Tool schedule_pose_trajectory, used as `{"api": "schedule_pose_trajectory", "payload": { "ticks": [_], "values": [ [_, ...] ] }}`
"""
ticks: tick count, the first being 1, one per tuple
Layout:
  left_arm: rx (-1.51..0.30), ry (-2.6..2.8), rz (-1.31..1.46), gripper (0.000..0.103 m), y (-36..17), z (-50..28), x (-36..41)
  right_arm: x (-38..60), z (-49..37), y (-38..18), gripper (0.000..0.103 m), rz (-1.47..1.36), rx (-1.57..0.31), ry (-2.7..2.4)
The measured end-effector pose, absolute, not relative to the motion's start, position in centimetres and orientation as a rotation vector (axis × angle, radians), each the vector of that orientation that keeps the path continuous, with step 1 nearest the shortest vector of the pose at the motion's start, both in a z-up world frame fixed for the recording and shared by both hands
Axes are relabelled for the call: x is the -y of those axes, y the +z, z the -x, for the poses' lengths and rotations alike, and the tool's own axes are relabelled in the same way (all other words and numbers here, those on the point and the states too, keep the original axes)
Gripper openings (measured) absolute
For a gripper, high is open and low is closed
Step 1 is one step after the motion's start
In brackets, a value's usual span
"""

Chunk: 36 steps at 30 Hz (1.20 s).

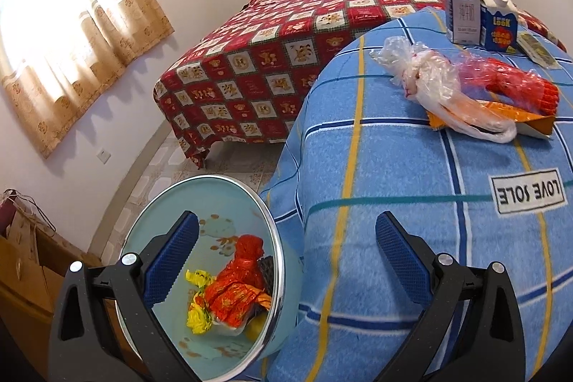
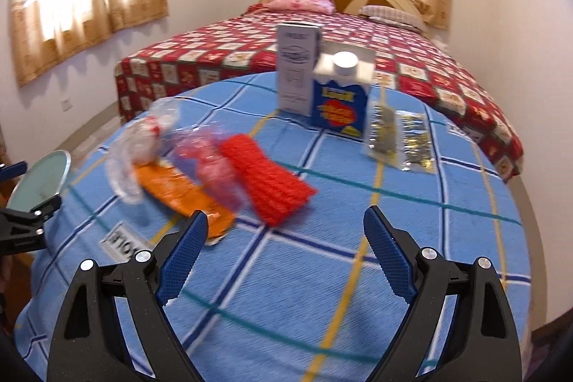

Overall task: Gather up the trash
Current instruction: 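Grasp the red mesh bag with the right tool while the left tool grasps the clear plastic bag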

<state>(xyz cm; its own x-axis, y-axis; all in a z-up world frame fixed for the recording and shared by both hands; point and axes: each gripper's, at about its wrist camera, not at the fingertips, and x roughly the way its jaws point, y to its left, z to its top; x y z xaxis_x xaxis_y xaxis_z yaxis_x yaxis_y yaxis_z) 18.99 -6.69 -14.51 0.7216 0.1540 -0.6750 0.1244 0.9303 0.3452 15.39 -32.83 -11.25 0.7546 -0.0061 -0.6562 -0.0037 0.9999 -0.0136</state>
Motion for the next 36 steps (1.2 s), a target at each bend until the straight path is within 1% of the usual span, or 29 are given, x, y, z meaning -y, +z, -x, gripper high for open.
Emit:
{"api": "schedule_pose_trajectory", "payload": {
  "ticks": [10, 12, 14, 15, 17, 18, 19, 20, 22, 26, 32, 36],
  "values": [
    [-0.775, 0.028, -0.374, 0.097, -14.5, -20.0, 6.4, 33.8, -19.0, -11.8, 0.086, 0.017, -0.761, -0.021],
    [-0.772, 0.033, -0.372, 0.097, -14.4, -20.3, 6.3, 33.7, -20.1, -12.2, 0.081, 0.015, -0.795, 0.005],
    [-0.771, 0.035, -0.365, 0.097, -14.2, -20.6, 6.2, 33.8, -21.1, -12.8, 0.072, 0.003, -0.838, 0.047],
    [-0.771, 0.035, -0.363, 0.097, -14.1, -20.5, 6.2, 33.7, -21.3, -12.9, 0.069, 0.0, -0.855, 0.064],
    [-0.771, 0.034, -0.361, 0.097, -14.0, -20.7, 6.1, 33.6, -21.8, -13.4, 0.05, -0.005, -0.893, 0.105],
    [-0.771, 0.029, -0.36, 0.097, -13.9, -20.7, 6.2, 33.5, -21.8, -13.7, 0.046, -0.003, -0.907, 0.125],
    [-0.77, 0.028, -0.361, 0.097, -13.8, -20.8, 6.3, 33.5, -21.7, -13.8, 0.032, -0.01, -0.91, 0.137],
    [-0.77, 0.025, -0.362, 0.097, -13.8, -20.8, 6.5, 33.6, -21.4, -13.8, 0.023, -0.021, -0.906, 0.143],
    [-0.769, 0.019, -0.361, 0.097, -13.7, -21.0, 7.0, 33.5, -20.8, -13.7, 0.018, -0.032, -0.896, 0.15],
    [-0.759, 0.0, -0.358, 0.097, -13.2, -21.1, 8.2, 34.0, -18.8, -13.2, 0.016, -0.033, -0.861, 0.126],
    [-0.738, -0.042, -0.367, 0.097, -12.6, -21.5, 11.3, 38.0, -15.2, -12.4, 0.016, -0.139, -0.818, 0.038],
    [-0.729, -0.065, -0.373, 0.097, -12.3, -22.2, 13.4, 40.1, -13.7, -12.0, 0.016, -0.162, -0.804, -0.016]
  ]
}}
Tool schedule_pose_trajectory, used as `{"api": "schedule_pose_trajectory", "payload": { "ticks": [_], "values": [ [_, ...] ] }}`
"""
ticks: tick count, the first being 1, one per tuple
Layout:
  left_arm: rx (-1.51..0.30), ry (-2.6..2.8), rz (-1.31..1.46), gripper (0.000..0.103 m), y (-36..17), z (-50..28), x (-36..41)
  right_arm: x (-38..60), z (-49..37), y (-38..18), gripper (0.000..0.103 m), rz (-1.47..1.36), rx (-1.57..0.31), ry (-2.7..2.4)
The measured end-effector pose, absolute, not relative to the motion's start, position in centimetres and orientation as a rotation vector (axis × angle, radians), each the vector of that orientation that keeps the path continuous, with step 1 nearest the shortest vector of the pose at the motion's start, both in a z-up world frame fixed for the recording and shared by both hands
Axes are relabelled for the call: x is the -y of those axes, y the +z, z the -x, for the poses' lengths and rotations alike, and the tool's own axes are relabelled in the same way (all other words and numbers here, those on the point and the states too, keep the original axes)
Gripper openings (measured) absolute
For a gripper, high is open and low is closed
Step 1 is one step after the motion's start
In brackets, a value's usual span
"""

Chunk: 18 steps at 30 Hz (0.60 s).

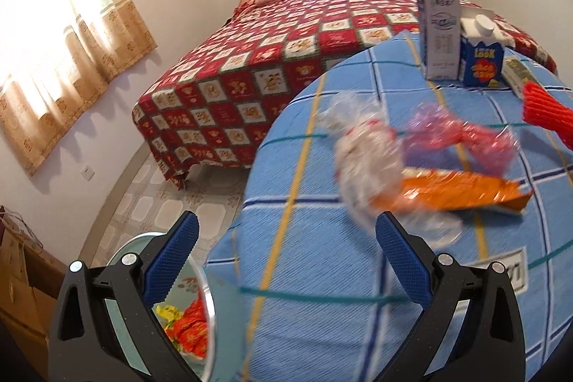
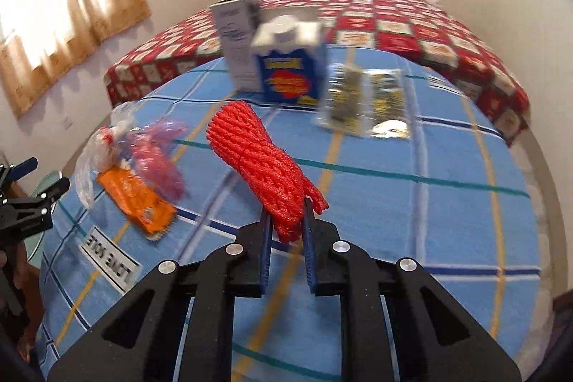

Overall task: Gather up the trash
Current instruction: 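Grasp the red mesh bag with the right tool while the left tool grasps the clear plastic bag, then carry the clear bag and red mesh bag over the wastebasket with both tools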

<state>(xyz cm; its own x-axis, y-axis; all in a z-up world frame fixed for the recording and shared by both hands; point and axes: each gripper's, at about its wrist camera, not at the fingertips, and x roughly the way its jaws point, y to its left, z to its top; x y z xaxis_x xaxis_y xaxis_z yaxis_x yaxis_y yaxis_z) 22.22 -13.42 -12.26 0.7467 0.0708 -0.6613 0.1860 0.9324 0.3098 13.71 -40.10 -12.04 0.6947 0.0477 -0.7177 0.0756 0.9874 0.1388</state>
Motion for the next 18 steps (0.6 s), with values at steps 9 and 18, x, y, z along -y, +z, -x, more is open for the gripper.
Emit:
{"api": "schedule_pose_trajectory", "payload": {
  "ticks": [9, 18],
  "values": [
    [-0.741, -0.077, -0.39, 0.093, -13.3, -25.1, 17.1, 44.7, -12.5, -12.2, 0.017, -0.153, -0.786, -0.153],
    [-0.818, -0.171, -0.341, 0.028, -14.2, -25.6, 16.2, 45.0, -12.3, -12.3, 0.017, -0.154, -0.782, -0.146]
  ]
}}
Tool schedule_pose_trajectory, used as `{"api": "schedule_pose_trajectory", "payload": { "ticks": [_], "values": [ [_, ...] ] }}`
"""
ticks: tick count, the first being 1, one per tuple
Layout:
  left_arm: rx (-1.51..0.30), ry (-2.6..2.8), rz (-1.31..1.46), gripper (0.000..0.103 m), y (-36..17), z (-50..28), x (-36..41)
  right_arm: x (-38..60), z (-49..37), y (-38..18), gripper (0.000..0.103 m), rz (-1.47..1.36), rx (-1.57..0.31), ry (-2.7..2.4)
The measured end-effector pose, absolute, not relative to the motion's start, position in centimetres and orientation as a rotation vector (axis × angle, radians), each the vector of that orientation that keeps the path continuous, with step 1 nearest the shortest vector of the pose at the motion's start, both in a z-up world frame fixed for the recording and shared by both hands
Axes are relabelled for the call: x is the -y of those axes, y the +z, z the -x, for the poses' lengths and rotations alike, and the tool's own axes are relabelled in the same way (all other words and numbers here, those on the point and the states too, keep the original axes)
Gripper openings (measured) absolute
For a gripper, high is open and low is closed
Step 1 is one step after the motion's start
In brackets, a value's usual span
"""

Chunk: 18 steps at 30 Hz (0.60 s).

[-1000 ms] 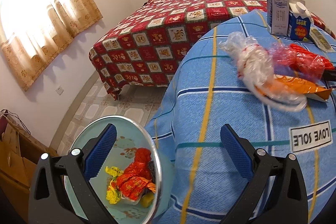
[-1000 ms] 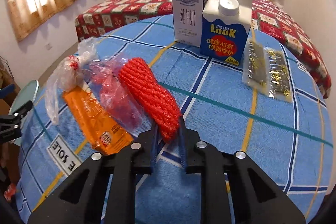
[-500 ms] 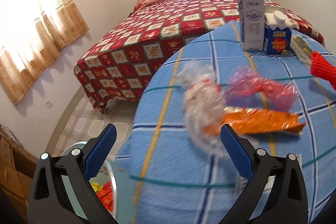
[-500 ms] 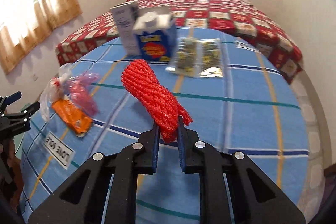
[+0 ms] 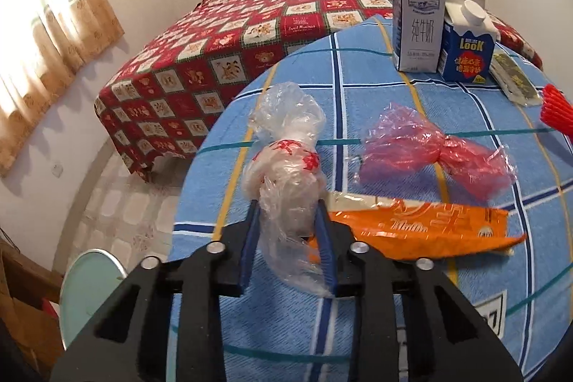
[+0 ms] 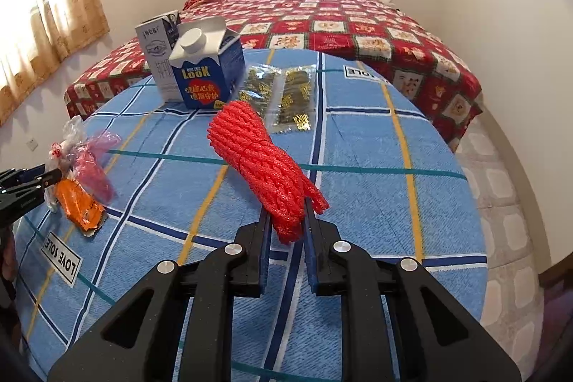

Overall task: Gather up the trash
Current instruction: 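Carry the clear bag and red mesh bag over the wastebasket with both tools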

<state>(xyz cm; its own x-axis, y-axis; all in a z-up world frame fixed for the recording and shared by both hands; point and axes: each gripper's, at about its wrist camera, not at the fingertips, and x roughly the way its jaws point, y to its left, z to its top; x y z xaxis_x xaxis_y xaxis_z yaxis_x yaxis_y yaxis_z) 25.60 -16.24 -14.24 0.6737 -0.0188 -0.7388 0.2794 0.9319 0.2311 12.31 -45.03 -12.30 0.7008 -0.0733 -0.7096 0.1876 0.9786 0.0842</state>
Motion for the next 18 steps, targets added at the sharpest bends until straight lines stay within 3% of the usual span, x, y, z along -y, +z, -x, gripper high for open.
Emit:
{"api": "schedule_pose_trajectory", "payload": {
  "ticks": [18],
  "values": [
    [-0.75, -0.135, -0.3, 0.029, -11.6, -19.1, 8.7, 34.6, -13.7, -8.9, 0.017, -0.079, -0.67, 0.024]
  ]
}}
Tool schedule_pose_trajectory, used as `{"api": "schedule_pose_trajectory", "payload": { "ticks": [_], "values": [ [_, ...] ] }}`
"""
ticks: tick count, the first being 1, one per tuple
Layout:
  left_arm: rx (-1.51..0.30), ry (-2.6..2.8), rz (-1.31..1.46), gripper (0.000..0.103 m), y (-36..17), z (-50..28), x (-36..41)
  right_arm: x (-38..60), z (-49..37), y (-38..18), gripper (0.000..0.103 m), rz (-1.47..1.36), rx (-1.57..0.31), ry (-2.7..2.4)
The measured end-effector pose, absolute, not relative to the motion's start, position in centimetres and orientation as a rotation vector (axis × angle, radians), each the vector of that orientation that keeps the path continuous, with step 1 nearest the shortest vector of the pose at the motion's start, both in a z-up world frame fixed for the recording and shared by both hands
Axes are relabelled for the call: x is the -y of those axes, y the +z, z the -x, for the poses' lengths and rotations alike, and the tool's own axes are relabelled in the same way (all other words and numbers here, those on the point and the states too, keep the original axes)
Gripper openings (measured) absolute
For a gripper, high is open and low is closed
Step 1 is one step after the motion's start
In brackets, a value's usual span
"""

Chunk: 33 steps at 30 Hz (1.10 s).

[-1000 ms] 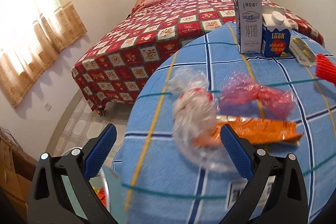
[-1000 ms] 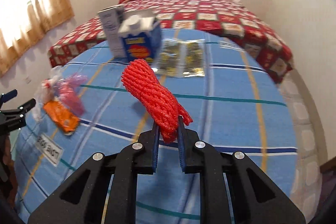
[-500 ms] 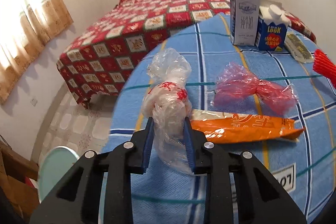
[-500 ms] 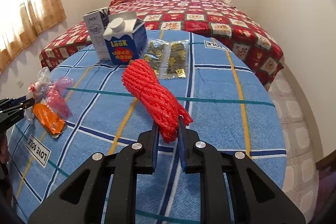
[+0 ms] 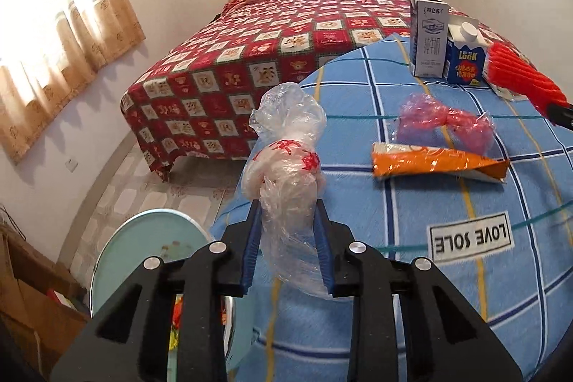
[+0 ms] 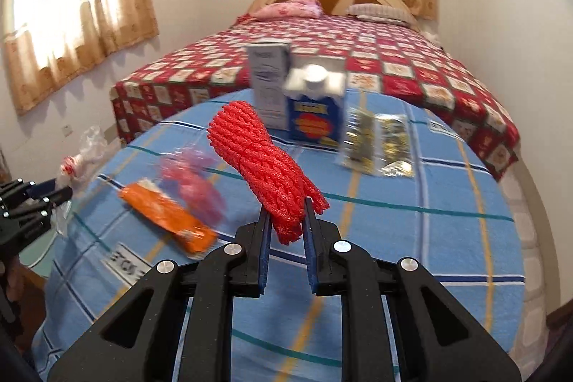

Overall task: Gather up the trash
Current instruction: 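Carry the clear bag and red mesh bag over the wastebasket with both tools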

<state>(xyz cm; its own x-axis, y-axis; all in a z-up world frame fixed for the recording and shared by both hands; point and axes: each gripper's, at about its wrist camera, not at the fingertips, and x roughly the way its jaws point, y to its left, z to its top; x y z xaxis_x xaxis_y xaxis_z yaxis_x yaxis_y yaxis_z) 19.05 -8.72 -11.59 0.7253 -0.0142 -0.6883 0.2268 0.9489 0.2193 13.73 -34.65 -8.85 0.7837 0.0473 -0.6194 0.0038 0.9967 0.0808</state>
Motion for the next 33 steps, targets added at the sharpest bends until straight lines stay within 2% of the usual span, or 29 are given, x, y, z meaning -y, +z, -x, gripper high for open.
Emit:
{"api": "schedule_pose_trajectory", "payload": {
  "ticks": [33],
  "values": [
    [-0.745, 0.021, -0.278, 0.029, -11.3, -15.2, -0.8, 18.4, -17.4, -8.8, 0.018, 0.067, -0.669, 0.293]
  ]
}}
